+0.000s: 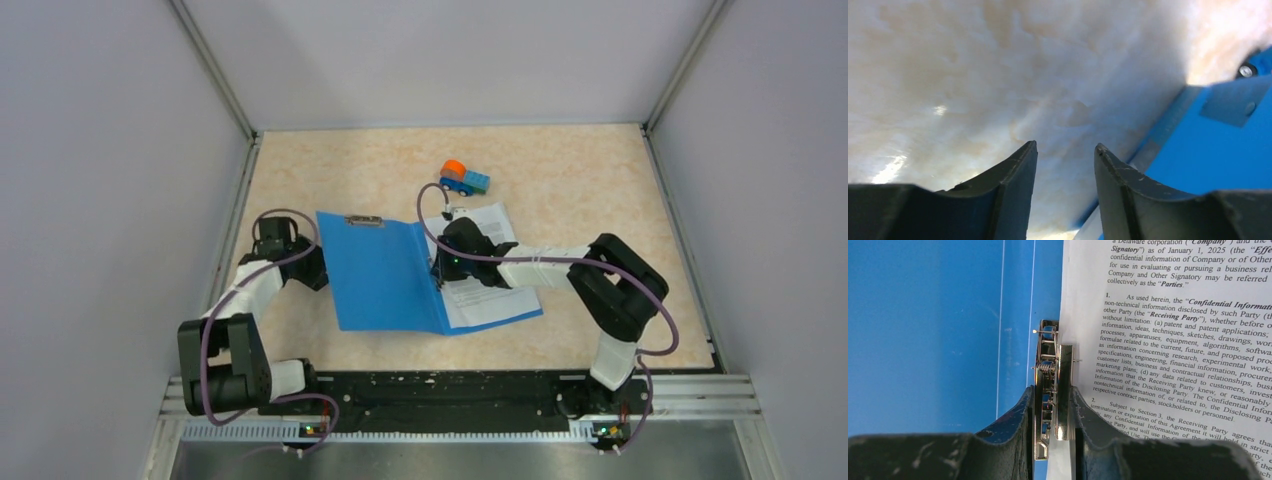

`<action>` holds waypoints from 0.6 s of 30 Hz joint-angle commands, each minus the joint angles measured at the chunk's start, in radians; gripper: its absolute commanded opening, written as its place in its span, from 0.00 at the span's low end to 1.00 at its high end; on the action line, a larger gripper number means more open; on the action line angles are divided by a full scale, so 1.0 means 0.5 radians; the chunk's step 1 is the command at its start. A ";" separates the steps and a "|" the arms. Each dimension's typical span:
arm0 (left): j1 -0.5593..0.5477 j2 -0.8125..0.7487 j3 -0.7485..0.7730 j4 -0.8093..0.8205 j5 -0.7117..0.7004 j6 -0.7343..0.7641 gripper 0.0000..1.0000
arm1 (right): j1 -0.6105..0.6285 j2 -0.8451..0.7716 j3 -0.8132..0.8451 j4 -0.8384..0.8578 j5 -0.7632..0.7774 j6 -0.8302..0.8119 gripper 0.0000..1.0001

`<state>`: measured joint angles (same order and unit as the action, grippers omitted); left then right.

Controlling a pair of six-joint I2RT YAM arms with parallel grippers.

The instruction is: Put the files into the folder

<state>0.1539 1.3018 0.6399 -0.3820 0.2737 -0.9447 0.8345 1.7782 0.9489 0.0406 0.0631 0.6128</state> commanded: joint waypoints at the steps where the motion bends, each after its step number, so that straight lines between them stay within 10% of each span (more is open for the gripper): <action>1: -0.097 -0.169 0.223 -0.051 0.061 0.002 0.48 | 0.026 0.157 0.081 0.061 -0.322 0.141 0.12; 18: -0.328 -0.051 0.657 -0.142 0.123 0.269 0.41 | 0.039 -0.109 0.221 0.054 -0.416 0.217 0.52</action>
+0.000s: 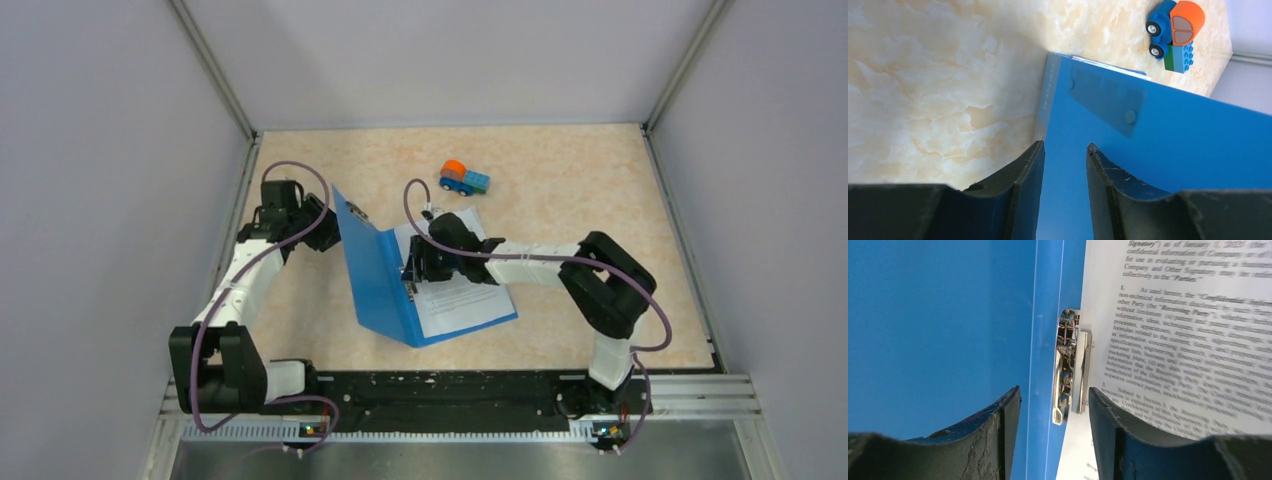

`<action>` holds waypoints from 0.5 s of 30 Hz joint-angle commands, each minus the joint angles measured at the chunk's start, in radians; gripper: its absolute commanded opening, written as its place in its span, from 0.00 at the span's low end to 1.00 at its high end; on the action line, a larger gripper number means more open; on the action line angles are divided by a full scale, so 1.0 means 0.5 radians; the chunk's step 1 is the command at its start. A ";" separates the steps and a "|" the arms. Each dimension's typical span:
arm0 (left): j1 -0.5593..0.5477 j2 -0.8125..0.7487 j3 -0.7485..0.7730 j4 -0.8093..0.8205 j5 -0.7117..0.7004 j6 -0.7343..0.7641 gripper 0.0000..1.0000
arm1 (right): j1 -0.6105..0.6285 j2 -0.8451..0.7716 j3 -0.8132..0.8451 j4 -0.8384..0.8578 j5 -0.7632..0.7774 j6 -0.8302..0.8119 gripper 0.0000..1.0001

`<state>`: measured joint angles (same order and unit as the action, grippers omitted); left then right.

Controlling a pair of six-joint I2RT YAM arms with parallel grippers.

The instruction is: Put the files into the folder

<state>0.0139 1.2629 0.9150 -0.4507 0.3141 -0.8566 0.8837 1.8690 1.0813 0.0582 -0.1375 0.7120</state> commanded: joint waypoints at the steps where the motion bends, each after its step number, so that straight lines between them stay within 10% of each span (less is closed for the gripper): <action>1: -0.091 0.039 0.122 0.001 0.050 0.094 0.41 | -0.082 -0.340 -0.067 0.001 -0.005 0.009 0.52; 15: -0.750 0.296 0.264 0.176 -0.073 -0.078 0.40 | -0.775 -1.076 -0.729 -0.162 0.102 -0.132 0.61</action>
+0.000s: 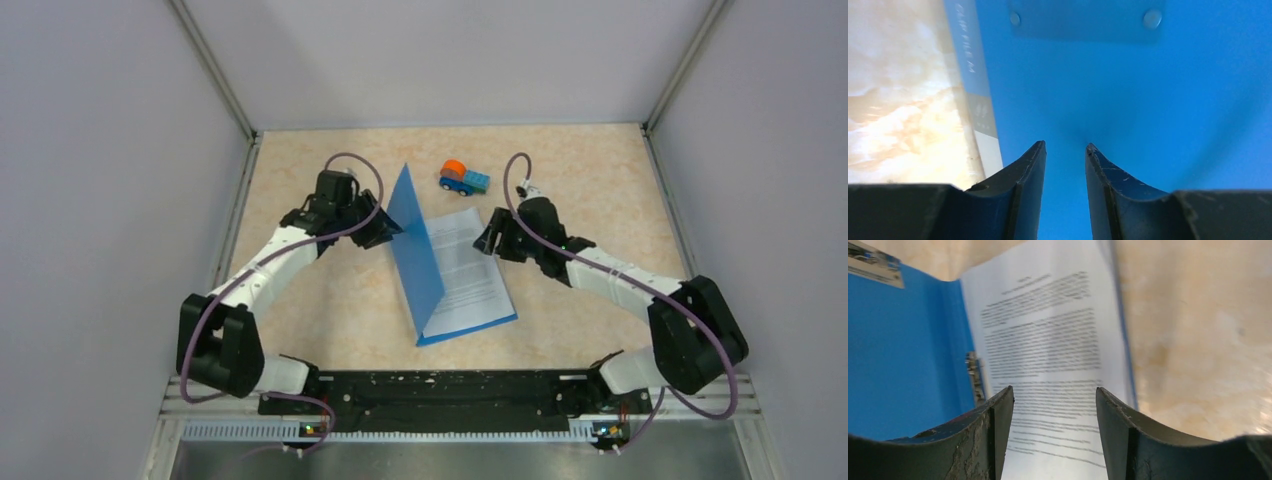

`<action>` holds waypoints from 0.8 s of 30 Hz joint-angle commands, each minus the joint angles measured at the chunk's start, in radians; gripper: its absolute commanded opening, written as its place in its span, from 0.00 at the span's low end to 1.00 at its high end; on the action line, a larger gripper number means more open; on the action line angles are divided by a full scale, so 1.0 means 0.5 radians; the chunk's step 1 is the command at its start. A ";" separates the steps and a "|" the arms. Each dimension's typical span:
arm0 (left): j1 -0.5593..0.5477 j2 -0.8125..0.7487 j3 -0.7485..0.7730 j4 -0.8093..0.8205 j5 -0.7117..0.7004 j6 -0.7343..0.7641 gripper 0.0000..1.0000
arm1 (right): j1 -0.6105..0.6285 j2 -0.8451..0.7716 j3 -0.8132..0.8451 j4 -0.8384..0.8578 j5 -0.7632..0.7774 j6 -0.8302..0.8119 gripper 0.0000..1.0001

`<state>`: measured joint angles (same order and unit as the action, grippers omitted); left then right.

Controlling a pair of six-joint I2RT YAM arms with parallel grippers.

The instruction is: Put the files into the folder

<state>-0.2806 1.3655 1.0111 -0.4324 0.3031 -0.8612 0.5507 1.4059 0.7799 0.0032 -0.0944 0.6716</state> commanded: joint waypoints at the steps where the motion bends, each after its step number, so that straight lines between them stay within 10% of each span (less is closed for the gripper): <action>1: -0.216 0.138 0.077 0.152 -0.062 -0.074 0.40 | -0.140 -0.185 -0.163 -0.052 0.018 -0.046 0.61; 24: -0.539 0.828 0.038 0.206 -0.240 0.133 0.40 | -0.255 -0.666 -0.642 -0.070 0.292 0.010 0.64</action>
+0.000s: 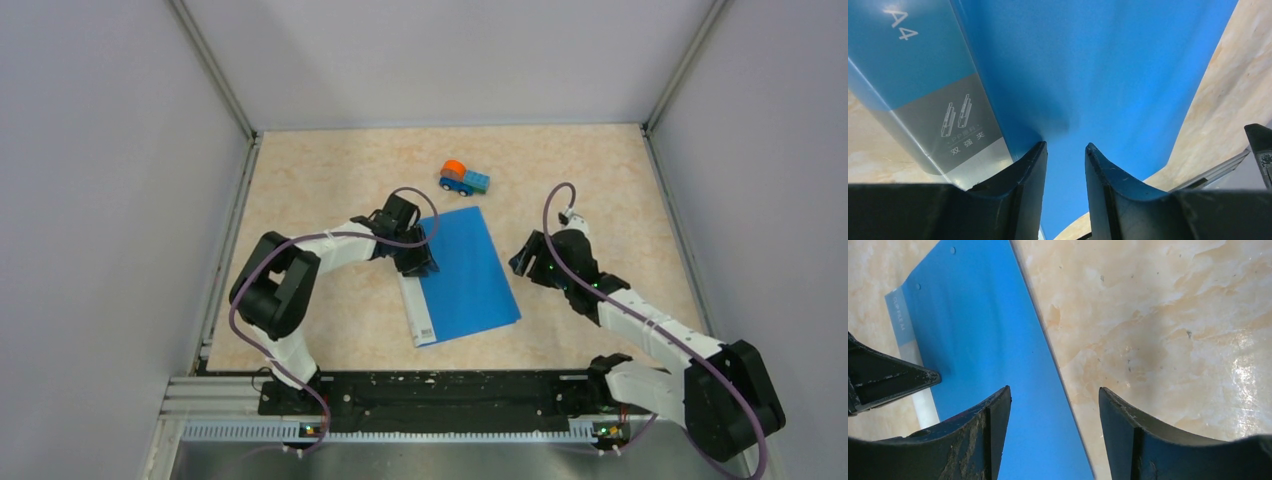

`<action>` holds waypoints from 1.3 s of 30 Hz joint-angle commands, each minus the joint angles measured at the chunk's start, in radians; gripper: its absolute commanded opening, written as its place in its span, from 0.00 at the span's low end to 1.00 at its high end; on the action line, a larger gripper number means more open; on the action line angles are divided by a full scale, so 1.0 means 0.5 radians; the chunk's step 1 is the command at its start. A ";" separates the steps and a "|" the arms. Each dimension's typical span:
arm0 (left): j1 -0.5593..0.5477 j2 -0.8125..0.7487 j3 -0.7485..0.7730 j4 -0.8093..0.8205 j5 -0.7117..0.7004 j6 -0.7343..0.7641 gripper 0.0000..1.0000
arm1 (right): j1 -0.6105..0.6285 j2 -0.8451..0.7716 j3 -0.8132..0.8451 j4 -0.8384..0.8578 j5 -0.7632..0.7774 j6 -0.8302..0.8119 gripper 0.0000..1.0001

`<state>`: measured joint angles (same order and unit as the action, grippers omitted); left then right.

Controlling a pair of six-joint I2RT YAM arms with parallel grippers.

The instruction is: Put the files into the folder

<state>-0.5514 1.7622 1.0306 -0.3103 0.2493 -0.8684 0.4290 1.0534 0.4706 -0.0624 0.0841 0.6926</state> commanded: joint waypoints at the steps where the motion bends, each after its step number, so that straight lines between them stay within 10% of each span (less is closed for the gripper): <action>1: 0.006 0.033 -0.005 -0.082 -0.175 0.184 0.40 | -0.011 0.054 -0.042 0.088 -0.096 -0.019 0.64; 24: 0.160 -0.522 -0.056 -0.407 -0.334 0.506 0.45 | 0.718 0.424 0.134 0.187 0.205 0.192 0.64; 32: 0.158 -0.760 0.249 -0.463 -0.299 0.644 0.72 | 0.657 0.224 0.481 -0.143 0.320 -0.017 0.73; 35: 0.158 -0.823 0.348 -0.482 -0.285 0.689 0.97 | 0.616 0.175 0.604 -0.185 0.327 -0.080 0.89; 39: 0.160 -0.926 0.415 -0.427 -0.316 0.720 0.98 | 0.552 0.147 0.785 -0.226 0.311 -0.147 0.99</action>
<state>-0.4763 1.3602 1.1889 -0.5392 0.0963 -0.5468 0.7349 1.1606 0.7624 -0.1371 0.2203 0.6796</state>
